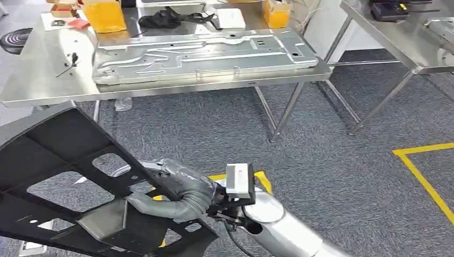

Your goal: Take the parts from the cabinet and place them on the table.

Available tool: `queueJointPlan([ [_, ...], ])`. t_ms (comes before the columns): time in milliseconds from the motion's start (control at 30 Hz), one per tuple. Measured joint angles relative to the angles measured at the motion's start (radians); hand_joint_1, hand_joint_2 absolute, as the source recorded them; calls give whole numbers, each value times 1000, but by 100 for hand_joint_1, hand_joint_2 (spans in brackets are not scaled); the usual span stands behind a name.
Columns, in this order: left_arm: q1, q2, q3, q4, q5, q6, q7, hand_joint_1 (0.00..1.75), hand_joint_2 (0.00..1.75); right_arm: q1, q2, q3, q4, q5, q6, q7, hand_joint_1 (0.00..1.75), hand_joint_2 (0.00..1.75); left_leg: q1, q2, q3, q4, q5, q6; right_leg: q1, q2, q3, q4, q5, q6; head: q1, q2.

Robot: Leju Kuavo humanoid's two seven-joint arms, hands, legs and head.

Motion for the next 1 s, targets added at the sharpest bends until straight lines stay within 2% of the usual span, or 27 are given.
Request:
queueJointPlan([
  [33,1,-3,0,0,0,0,0,0,175,0,-1,0,1,-2,0,0,175,175,2,1,3,-5,-4,-3,4,0,15,-24,-14,-6,-3,0],
  [67,-2,-3,0,0,0,0,0,0,175,0,-1,1,1,-2,0,0,175,175,1,-1,3,-5,-5,-10,10,0,18,-40,-6,-11,-3,0],
  [133,0,-3,0,0,0,0,0,0,175,0,-1,1,1,-3,0,0,175,175,2,1,1,-9,-7,-21,12,0,20,-48,-23,-17,-1,0],
  [167,-1,-3,0,0,0,0,0,0,175,0,0,1,0,-3,-1,0,175,175,1,3,5,-15,-8,-26,11,1,22,-53,-24,-20,-2,0],
  [200,-3,-3,0,0,0,0,0,0,175,1,1,1,-2,-3,-1,0,175,175,3,4,8,-15,-17,-29,-3,0,37,-73,-21,-24,-2,0],
  [233,-3,-4,0,0,0,0,0,0,175,0,2,2,-2,-3,-1,0,175,175,1,6,5,6,-27,-30,0,-1,46,-81,-22,-28,-2,0],
  [267,-4,-4,0,0,0,0,0,0,175,-1,3,2,-2,-3,-1,0,175,175,1,6,-26,69,-58,-30,0,-3,52,-81,-25,-32,-3,0],
  [333,-2,-1,1,0,0,0,0,0,175,2,3,2,0,-3,0,0,175,175,0,6,-115,226,-117,-34,2,-3,59,-81,-32,-38,-3,0],
  [367,1,-1,1,0,0,0,0,0,175,4,3,2,0,-3,0,0,175,175,0,6,-153,283,-124,-36,3,-2,62,-81,-36,-39,-3,0],
  [400,2,-1,1,0,0,0,0,0,175,6,3,3,0,-3,0,0,175,175,1,6,-167,288,-106,-38,3,0,68,-81,-40,-38,-3,0],
  [433,2,-2,1,0,-2,0,0,0,175,7,2,3,0,-3,0,0,175,175,3,6,-158,247,-63,-40,2,2,76,-80,-46,-36,-3,0],
  [500,1,-1,1,0,-2,0,0,0,175,7,2,4,0,-3,0,0,175,175,5,7,-97,83,52,-41,1,4,98,-77,-63,-29,-3,0],
  [533,2,0,1,0,-2,0,0,0,175,7,2,4,0,-3,0,0,175,175,5,7,-74,38,64,-39,2,3,104,-75,-73,-22,-2,0],
  [567,0,-1,1,0,-2,0,0,0,175,6,0,4,0,-5,0,0,175,175,0,7,-69,23,57,-36,8,4,101,-67,-78,-15,-5,0],
  [600,-3,-1,1,0,-2,0,2,0,175,7,0,5,-2,-5,0,0,175,175,-1,6,-65,12,41,-23,8,5,96,-66,-77,-13,-6,0],
  [667,2,-1,1,0,-2,0,0,0,175,7,0,7,-2,-5,0,0,175,175,-5,5,-66,11,38,-15,6,3,98,-71,-79,-9,-2,0],
  [733,2,-2,2,0,-2,0,0,0,175,6,0,9,-2,-5,0,0,175,175,2,5,-54,2,36,-4,4,1,97,-51,-97,6,-2,0],
  [767,1,-2,1,0,-2,0,0,0,175,5,0,9,-3,-5,0,0,175,175,3,6,-49,1,33,1,3,-1,74,-2,-121,12,-1,0],
  [833,-2,-2,1,0,-2,0,0,0,175,7,-2,10,-2,-5,0,0,175,175,2,6,-44,2,28,6,-3,-1,-17,162,-185,20,-1,0],
  [867,-2,-2,1,0,-2,0,0,0,175,8,-5,11,-2,-5,0,0,175,175,2,6,-40,2,24,6,-4,-1,-63,236,-200,21,-1,0],
  [900,-2,-2,2,0,-2,0,0,0,175,8,-7,12,-1,-5,0,0,175,175,1,5,-36,2,20,6,-4,-1,-87,257,-188,20,-1,0],
  [933,-1,-2,2,0,-2,0,0,0,175,8,-8,13,-1,-5,0,0,175,175,0,4,-29,2,15,6,-3,-1,-84,228,-153,18,-1,0],
  [967,0,-2,2,0,-2,0,0,0,175,8,-8,13,-1,-5,0,0,175,175,-1,2,-21,2,10,4,-2,-1,-61,161,-102,13,-1,0],
  [1000,0,-2,2,0,-2,0,0,0,175,7,-8,13,-2,-5,0,0,175,175,-3,0,-10,1,3,3,1,0,-24,64,-42,3,-1,0],
])
